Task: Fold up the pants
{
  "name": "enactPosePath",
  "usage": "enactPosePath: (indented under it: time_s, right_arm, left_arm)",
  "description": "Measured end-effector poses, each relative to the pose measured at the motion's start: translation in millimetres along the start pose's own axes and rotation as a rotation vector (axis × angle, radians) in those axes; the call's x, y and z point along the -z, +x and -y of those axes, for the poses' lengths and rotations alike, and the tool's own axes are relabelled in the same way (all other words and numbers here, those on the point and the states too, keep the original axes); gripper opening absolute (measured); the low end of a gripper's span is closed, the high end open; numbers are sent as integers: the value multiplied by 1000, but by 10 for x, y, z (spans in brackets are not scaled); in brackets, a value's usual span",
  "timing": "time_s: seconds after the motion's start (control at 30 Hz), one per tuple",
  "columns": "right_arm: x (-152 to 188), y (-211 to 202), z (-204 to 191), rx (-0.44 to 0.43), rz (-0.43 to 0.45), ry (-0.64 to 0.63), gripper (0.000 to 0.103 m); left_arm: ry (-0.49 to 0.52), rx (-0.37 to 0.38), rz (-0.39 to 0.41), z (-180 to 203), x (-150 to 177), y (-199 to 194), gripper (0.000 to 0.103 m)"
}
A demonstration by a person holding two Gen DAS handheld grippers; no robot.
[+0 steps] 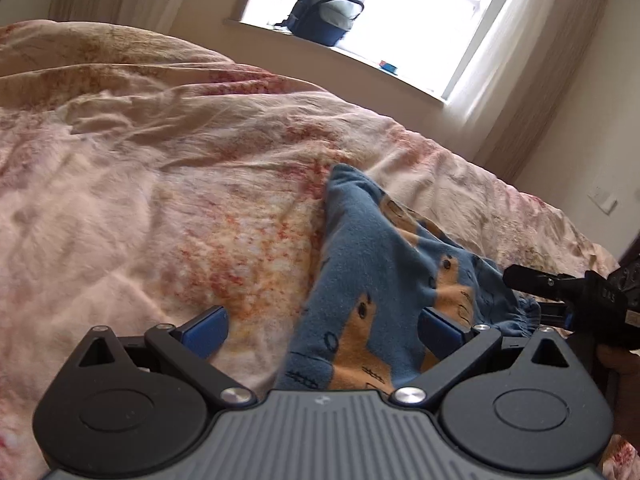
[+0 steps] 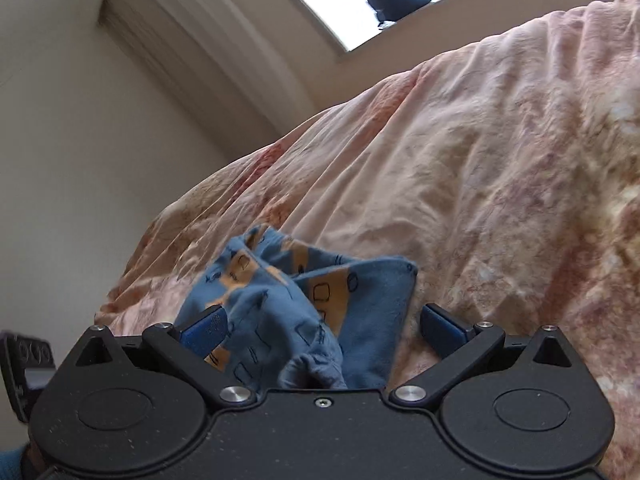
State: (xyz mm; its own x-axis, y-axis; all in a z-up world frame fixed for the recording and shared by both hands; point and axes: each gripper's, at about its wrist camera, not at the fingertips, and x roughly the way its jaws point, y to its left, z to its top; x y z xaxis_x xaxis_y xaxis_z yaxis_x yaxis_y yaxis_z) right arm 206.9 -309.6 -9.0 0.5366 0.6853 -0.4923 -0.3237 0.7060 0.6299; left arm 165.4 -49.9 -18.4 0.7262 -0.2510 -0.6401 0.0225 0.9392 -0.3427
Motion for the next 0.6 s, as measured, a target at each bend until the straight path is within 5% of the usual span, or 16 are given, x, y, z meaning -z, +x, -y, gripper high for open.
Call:
enactPosePath:
  time_s: [0.23,0.47,0.6]
  right_arm:
    - [36,-56,25,-58,25,25,101]
    - [123,-188,42,18,49,55,55]
    - [190,-236,-29,48,52,27,39]
  left_arm:
    - [23,115,-57,53,-27,2,103]
    - [-74,108,-81,-86,-92,-50,82]
    - [-39,57,-106,-70,-107,-74,55]
